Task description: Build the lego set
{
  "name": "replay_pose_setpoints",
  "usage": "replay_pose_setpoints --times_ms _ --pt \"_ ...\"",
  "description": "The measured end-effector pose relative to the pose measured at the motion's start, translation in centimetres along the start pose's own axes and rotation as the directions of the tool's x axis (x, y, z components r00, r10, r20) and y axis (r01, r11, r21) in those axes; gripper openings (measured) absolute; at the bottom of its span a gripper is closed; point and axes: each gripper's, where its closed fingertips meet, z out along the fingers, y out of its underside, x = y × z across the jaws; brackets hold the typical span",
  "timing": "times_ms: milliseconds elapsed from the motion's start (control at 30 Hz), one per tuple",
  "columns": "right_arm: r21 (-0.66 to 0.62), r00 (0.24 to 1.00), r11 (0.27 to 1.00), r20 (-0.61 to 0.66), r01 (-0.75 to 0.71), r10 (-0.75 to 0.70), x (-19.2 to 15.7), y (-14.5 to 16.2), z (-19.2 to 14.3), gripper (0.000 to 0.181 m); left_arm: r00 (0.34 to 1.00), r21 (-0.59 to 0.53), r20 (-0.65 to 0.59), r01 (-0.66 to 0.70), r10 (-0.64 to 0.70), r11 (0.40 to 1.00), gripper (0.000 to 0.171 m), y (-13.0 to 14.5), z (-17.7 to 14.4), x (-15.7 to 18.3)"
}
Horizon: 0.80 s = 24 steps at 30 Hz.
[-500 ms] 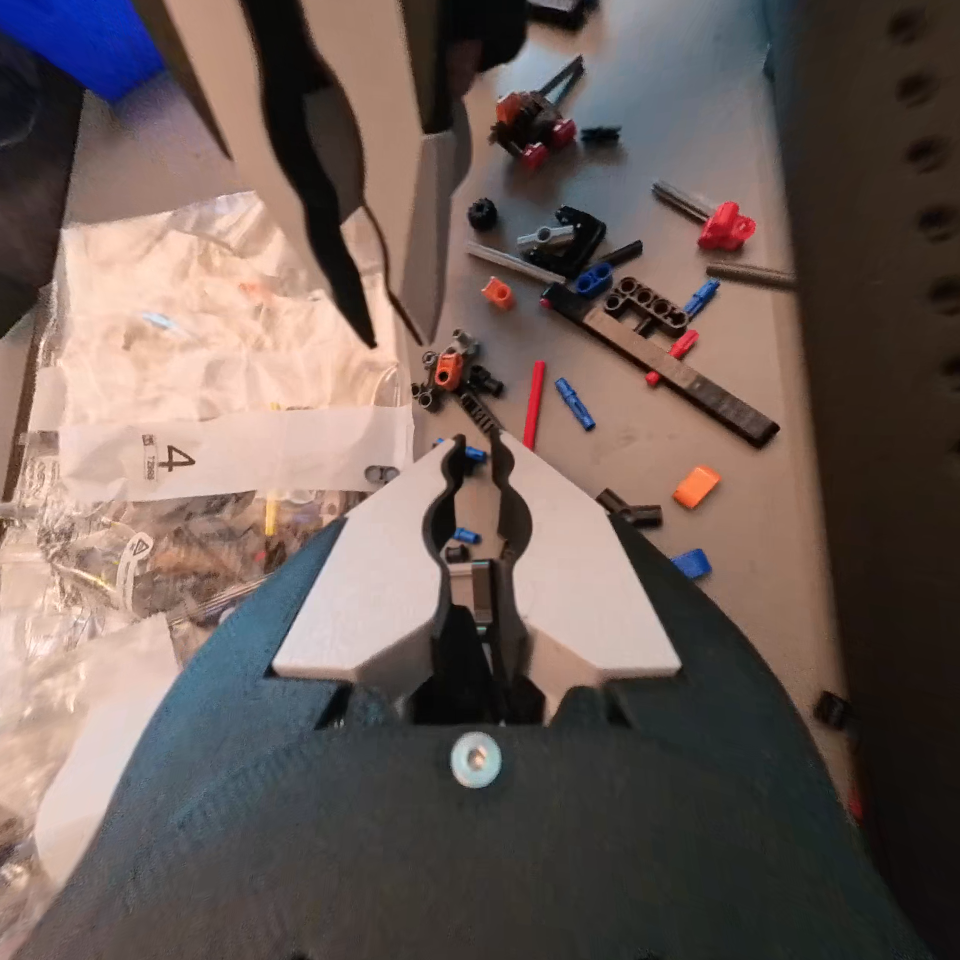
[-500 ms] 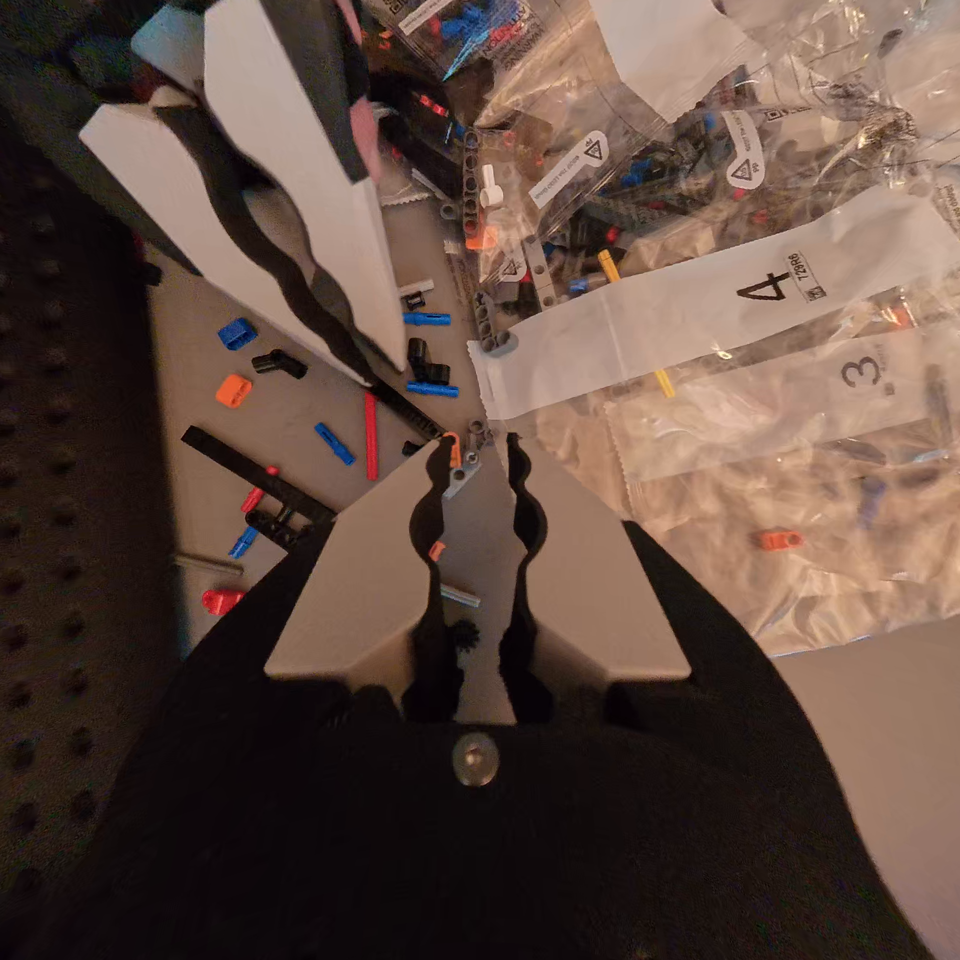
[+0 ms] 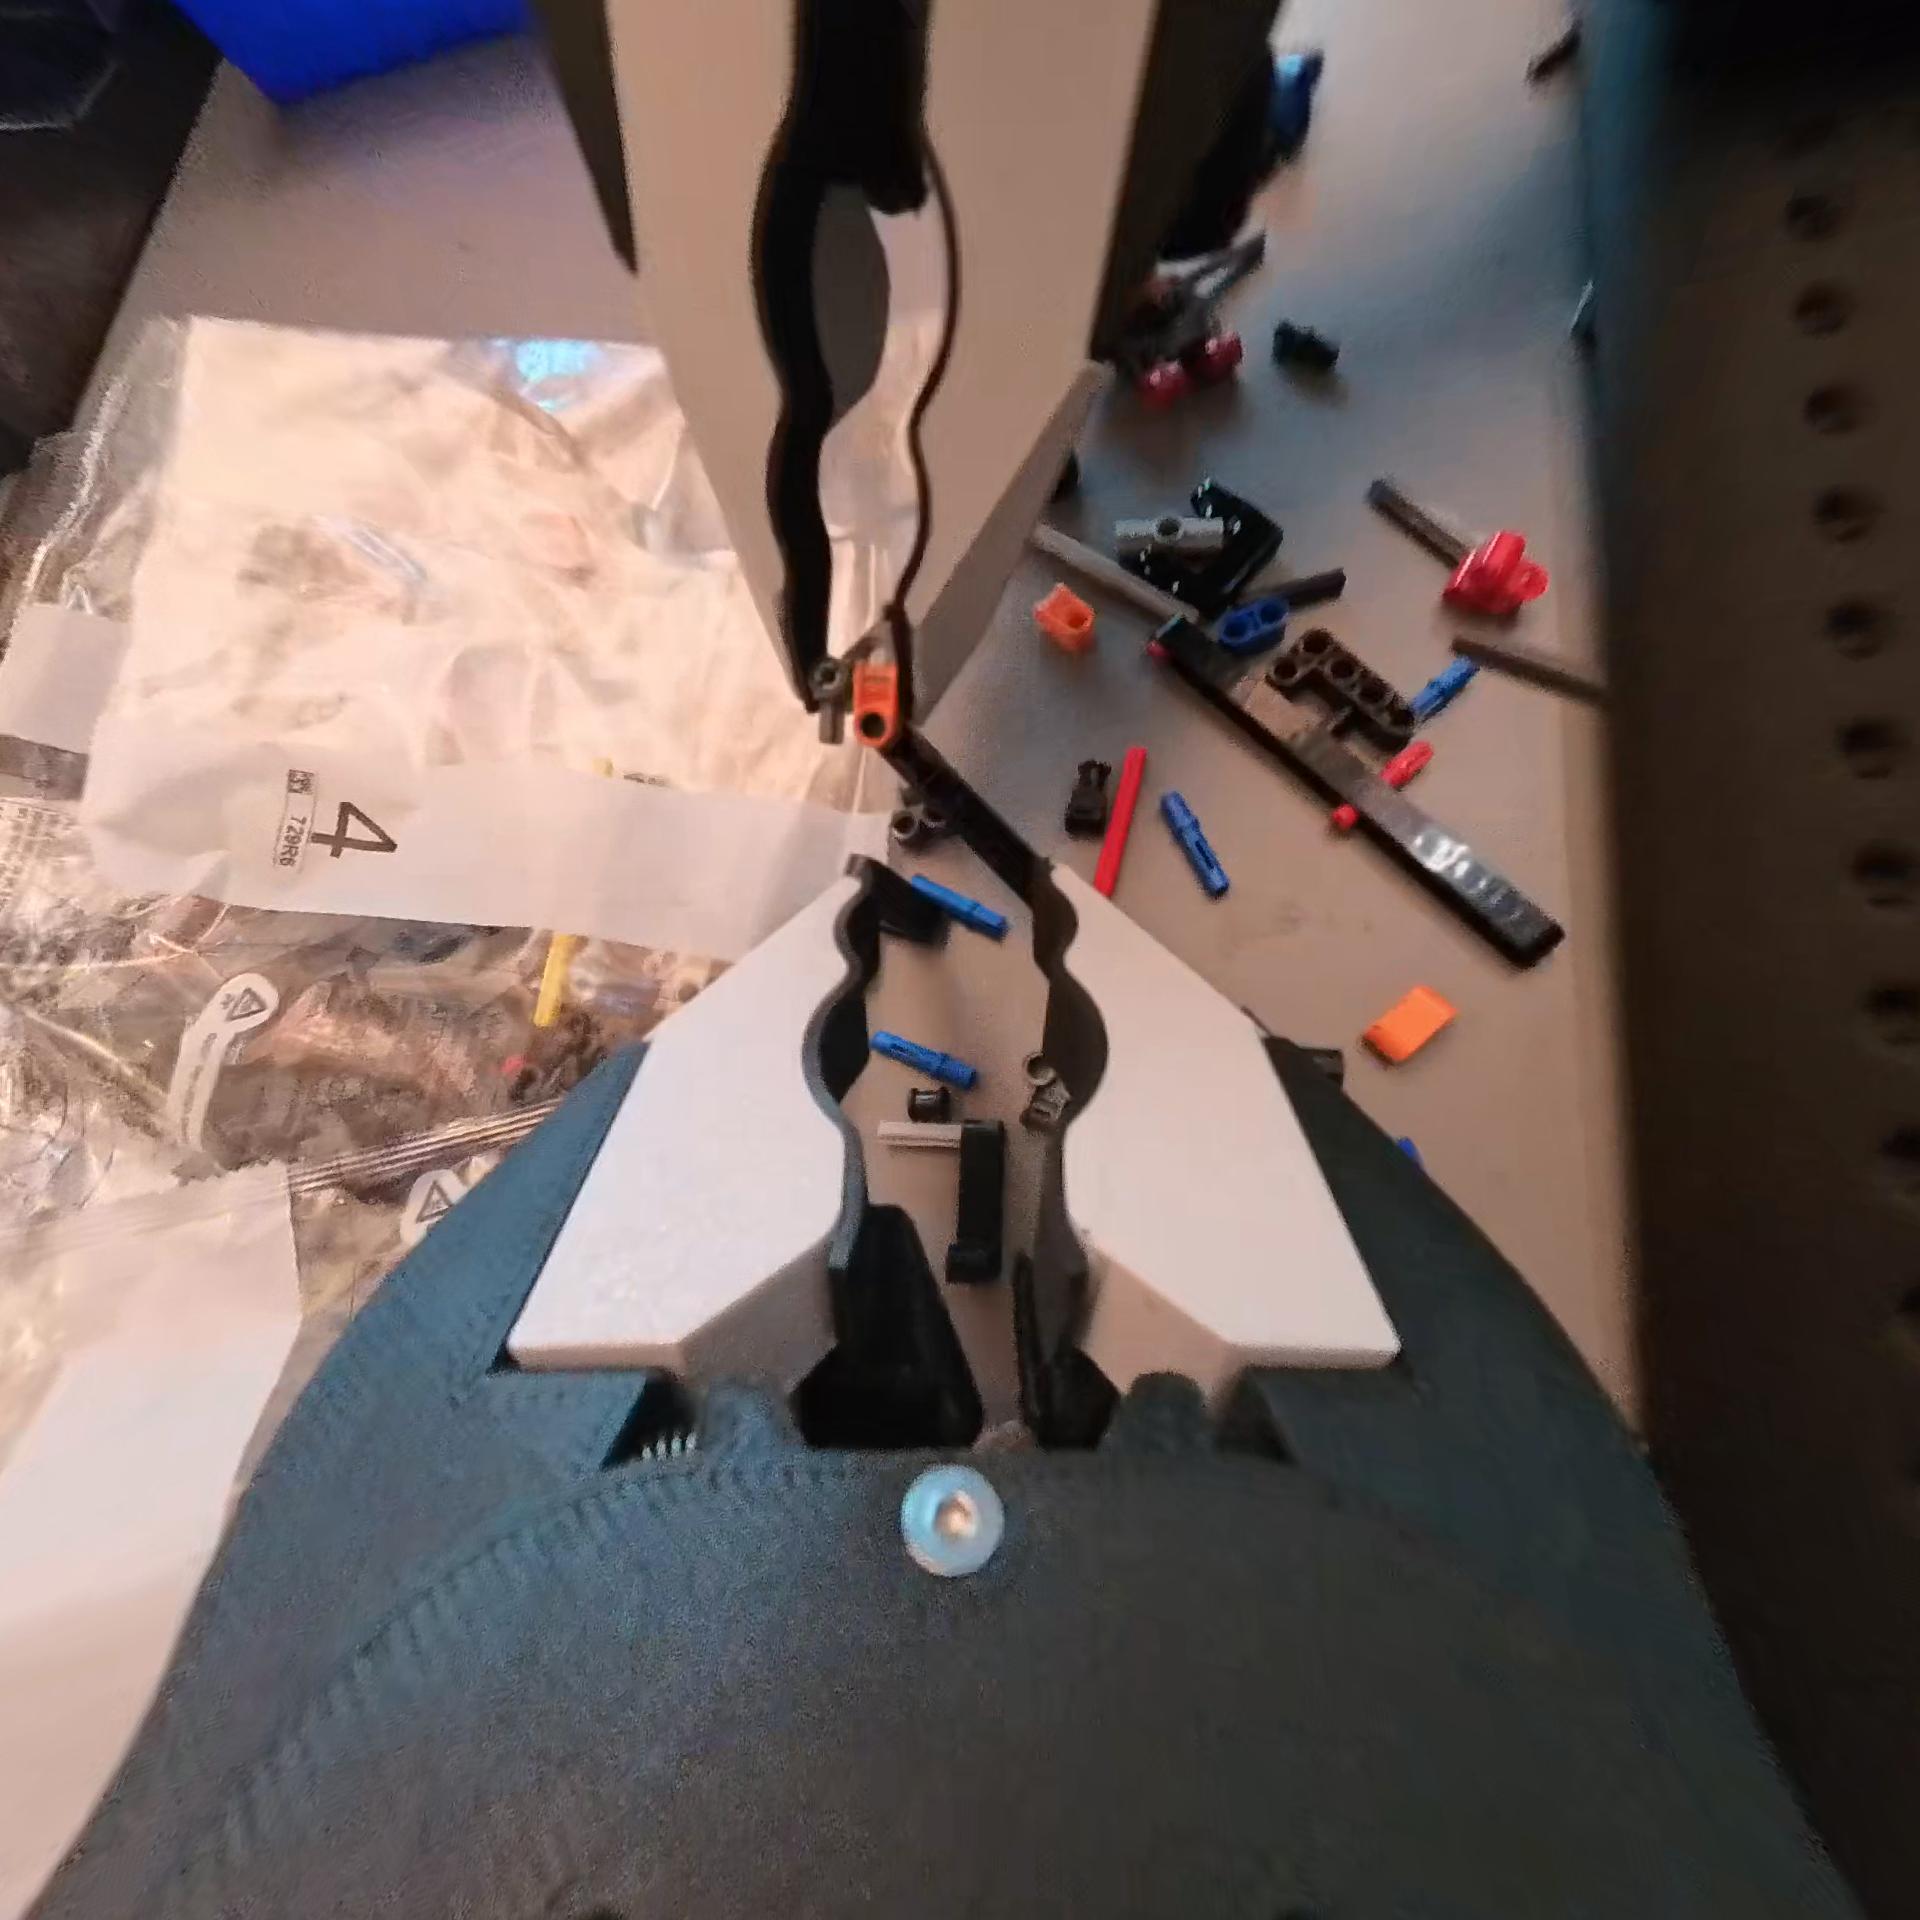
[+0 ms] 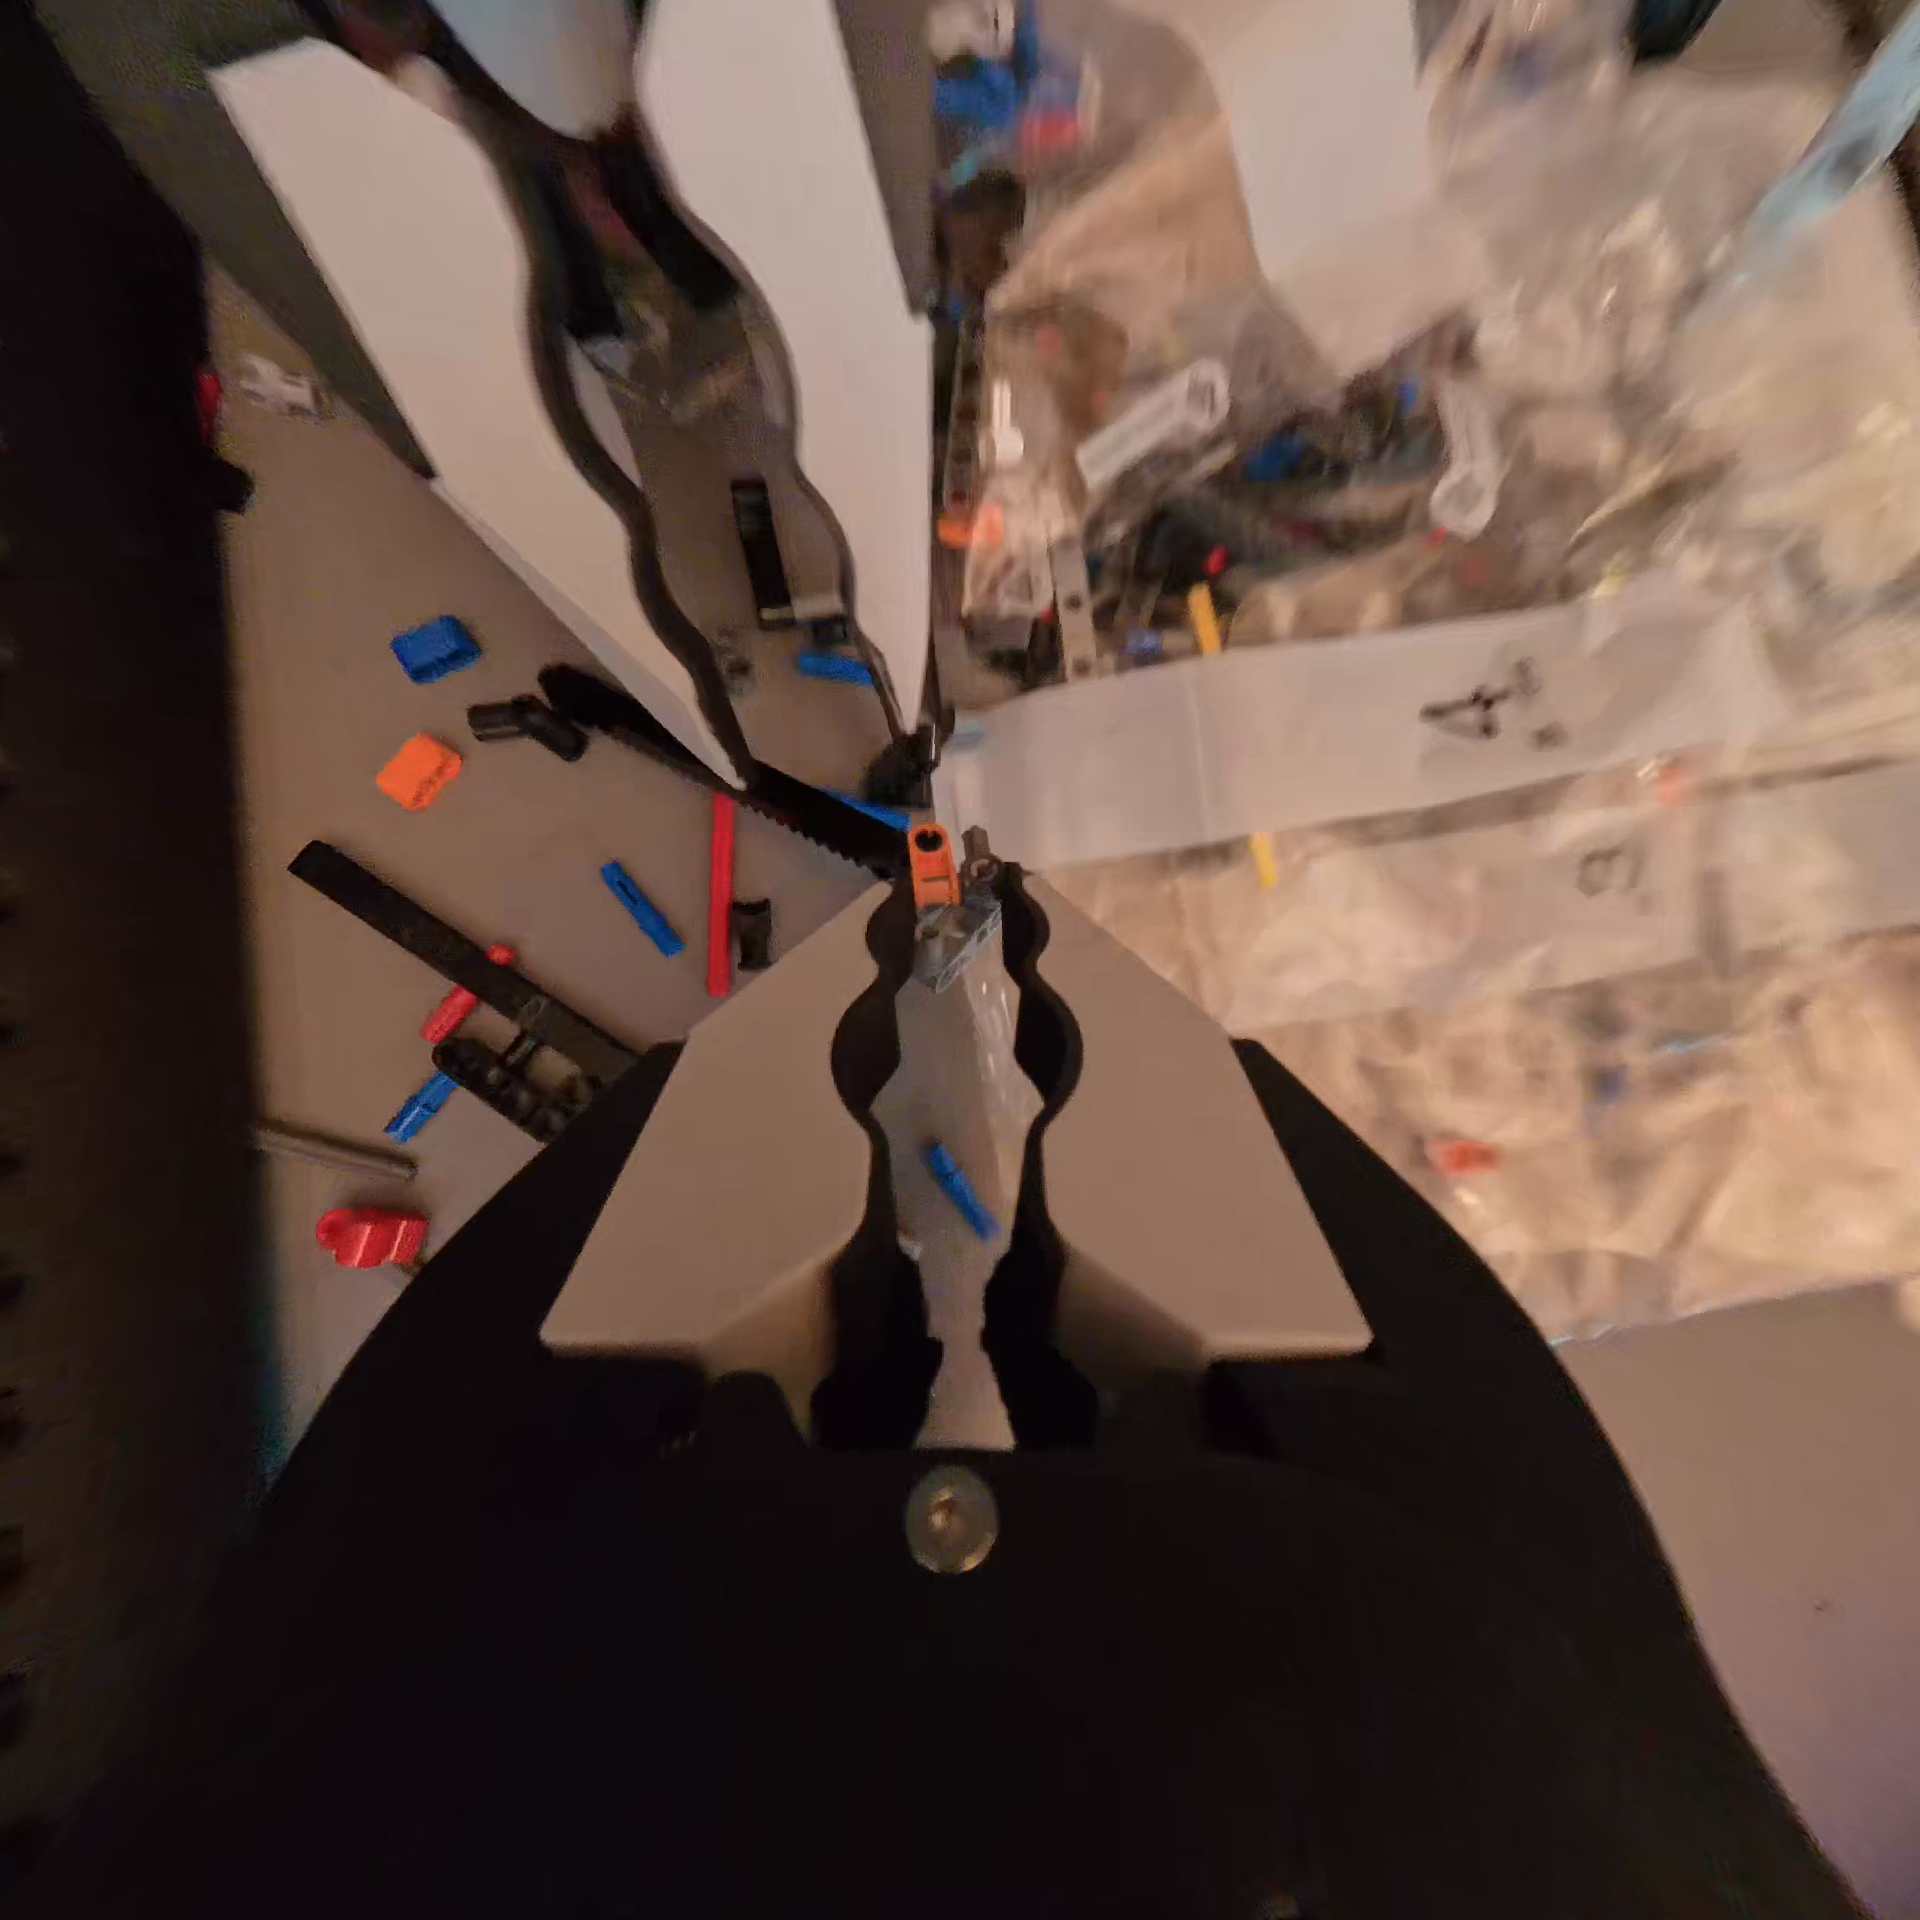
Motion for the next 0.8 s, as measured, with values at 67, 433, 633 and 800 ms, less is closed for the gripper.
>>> replay_pose_setpoints --times_ms 67,433,633,800 --pt "0.069 0.998 0.996 -0.034 0.062 -0.06 -0.1 -1.4 -0.8 0.014 0.998 0.072 -0.027 0.059 -0.057 0.996 0.033 -1.0 -0.6 -0.2" --pt "0.29 0.971 0.93 -0.143 0.226 -0.192 -1.1 -6.0 -3.3 0.014 0.943 0.229 -0.231 0.293 -0.241 0.928 0.014 -3.3 -1.9 0.3" --pt "0.185 0.929 0.927 -0.244 0.326 -0.278 -1.0 -5.9 -2.3 0.025 0.973 0.112 -0.086 0.222 -0.213 0.969 0.007 -1.4 -1.1 -0.8" --pt "0.162 0.94 0.937 -0.203 0.309 -0.275 -1.5 -5.5 -1.7 0.023 0.992 0.035 0.027 0.125 -0.126 0.992 0.007 -0.6 -0.7 -1.4"
